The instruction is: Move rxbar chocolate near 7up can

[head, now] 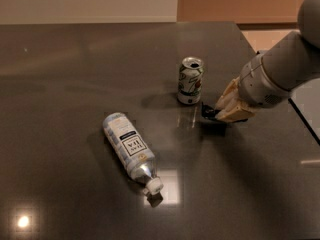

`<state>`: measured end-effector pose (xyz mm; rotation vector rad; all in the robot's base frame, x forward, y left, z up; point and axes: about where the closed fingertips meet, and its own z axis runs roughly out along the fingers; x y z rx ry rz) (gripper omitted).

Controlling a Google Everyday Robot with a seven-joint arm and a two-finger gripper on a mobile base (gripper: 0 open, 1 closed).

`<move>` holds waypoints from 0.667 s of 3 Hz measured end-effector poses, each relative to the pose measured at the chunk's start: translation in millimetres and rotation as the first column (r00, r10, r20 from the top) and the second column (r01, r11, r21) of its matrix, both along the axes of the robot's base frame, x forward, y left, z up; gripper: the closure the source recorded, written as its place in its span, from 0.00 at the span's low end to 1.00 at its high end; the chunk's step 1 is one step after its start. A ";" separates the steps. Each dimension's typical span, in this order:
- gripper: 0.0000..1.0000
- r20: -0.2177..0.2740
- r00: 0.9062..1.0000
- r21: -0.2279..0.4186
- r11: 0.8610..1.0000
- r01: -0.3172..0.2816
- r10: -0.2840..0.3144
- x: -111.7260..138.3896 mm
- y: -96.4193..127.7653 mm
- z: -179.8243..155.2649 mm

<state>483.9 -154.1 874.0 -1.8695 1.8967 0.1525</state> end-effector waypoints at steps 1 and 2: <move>0.84 0.028 0.999 -0.010 1.000 -0.022 0.022 16.5 3.5 -2.1; 0.59 0.042 0.998 -0.016 0.999 -0.038 0.039 28.2 6.1 -6.6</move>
Offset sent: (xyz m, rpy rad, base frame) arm 0.0429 0.0065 -0.0126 -0.0194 -0.0578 0.0521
